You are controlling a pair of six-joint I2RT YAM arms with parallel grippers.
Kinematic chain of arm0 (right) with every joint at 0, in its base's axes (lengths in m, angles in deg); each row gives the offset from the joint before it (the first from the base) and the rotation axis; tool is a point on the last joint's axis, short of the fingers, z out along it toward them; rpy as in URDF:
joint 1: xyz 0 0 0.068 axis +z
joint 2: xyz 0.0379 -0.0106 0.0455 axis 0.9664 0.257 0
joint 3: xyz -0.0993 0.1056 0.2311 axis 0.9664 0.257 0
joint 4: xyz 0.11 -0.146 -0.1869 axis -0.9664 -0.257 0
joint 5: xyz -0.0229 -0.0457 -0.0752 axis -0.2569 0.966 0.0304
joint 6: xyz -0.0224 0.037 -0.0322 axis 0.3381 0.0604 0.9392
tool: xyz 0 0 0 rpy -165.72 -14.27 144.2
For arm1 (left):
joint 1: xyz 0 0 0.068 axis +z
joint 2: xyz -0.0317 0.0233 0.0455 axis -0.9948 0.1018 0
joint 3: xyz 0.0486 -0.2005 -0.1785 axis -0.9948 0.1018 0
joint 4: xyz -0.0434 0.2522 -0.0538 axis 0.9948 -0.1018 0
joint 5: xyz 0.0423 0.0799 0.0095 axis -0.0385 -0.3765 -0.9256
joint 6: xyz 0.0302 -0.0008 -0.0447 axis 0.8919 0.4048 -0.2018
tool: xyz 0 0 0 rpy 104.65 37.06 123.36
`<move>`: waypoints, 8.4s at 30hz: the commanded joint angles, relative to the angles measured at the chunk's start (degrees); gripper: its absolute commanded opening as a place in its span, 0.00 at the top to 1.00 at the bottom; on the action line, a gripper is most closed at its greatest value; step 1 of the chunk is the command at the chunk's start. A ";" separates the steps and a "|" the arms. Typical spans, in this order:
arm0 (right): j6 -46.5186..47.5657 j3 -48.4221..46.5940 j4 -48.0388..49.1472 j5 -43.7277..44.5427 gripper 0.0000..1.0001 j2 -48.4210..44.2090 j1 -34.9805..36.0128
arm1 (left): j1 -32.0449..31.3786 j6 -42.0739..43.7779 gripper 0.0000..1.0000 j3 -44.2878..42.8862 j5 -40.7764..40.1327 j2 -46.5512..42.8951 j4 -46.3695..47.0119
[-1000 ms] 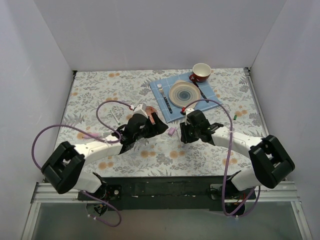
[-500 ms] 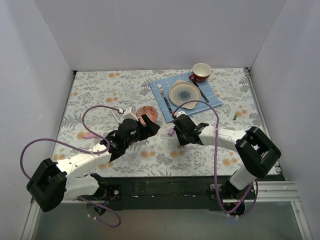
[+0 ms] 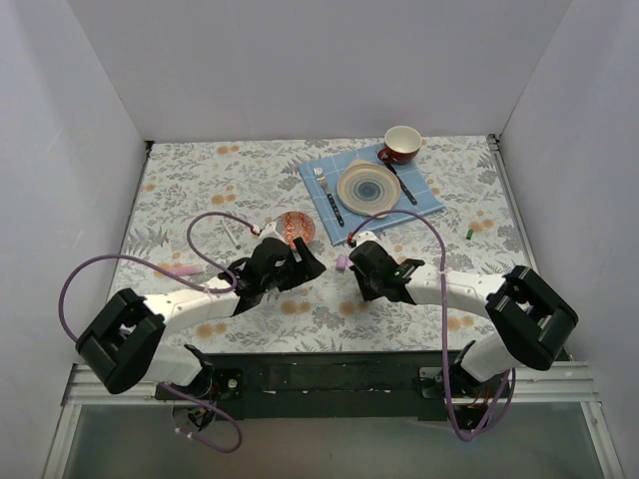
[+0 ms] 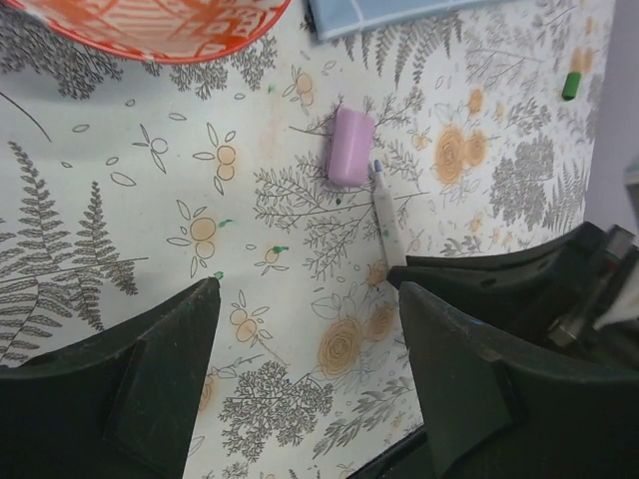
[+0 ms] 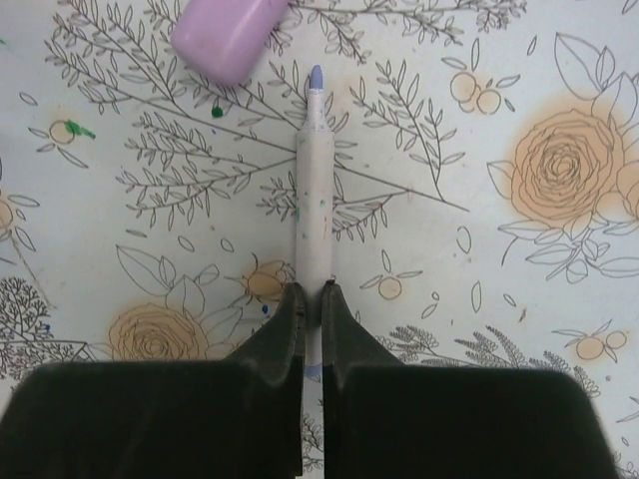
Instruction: Insert the pens into the pen caps
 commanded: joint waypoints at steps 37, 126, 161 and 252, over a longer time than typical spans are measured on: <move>-5.22 11.15 8.77 -10.92 0.55 -22.34 4.60 | -7.53 1.56 1.00 -11.70 10.44 19.04 14.61; -5.22 20.20 17.73 -15.67 0.99 -40.45 4.52 | 28.24 -19.62 1.00 -5.35 -23.30 -1.27 -49.82; 0.85 13.87 7.97 -16.29 0.99 -41.68 4.52 | 29.21 79.69 0.64 -16.01 -3.62 8.30 -47.96; -6.10 23.98 42.22 -30.34 0.99 -30.44 4.43 | 16.81 12.16 1.00 -8.05 36.97 -11.53 -3.02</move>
